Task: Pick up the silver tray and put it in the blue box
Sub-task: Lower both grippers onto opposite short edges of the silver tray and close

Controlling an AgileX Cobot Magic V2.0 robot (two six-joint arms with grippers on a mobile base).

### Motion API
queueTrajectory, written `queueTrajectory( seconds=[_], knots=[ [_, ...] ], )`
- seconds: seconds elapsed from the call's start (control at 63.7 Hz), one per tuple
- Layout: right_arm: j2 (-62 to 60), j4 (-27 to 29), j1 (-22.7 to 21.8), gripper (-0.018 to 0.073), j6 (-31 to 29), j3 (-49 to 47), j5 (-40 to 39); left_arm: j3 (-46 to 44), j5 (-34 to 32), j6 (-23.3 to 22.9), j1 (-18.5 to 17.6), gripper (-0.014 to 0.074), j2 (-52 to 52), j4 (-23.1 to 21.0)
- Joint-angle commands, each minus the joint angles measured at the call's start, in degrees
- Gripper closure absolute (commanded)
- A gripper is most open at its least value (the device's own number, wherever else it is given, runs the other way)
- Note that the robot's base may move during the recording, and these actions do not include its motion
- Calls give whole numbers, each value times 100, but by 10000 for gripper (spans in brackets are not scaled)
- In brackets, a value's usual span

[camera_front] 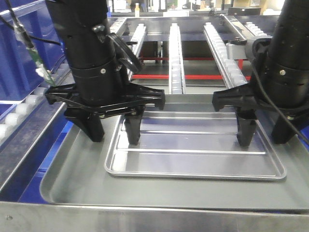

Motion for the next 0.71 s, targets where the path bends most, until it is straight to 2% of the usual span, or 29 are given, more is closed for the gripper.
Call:
queueTrajectory(
  seconds=[0.0, 0.094, 0.173, 0.267, 0.424, 0.534, 0.691],
  knots=[
    [-82, -122, -43, 93, 3, -134, -193, -154, -154, -66, 11, 281, -221, 65],
    [-75, -122, -43, 99, 3, -134, -194, -154, -154, -66, 11, 283, -221, 65],
    [-75, -122, -43, 151, -12, -134, -189, -154, -119, -66, 11, 305, -221, 65],
    [-75, -122, -43, 294, -12, -134, -189, -154, -78, -66, 11, 377, -221, 65],
    [-75, -122, -43, 520, -12, -134, -172, -154, 14, -66, 11, 575, -221, 76],
    [-75, -167, -43, 503, -17, -134, -172, -154, 43, -66, 11, 713, -221, 74],
    [-126, -221, -43, 503, -17, -134, -102, -154, 200, -188, 11, 694, -233, 74]
  ],
)
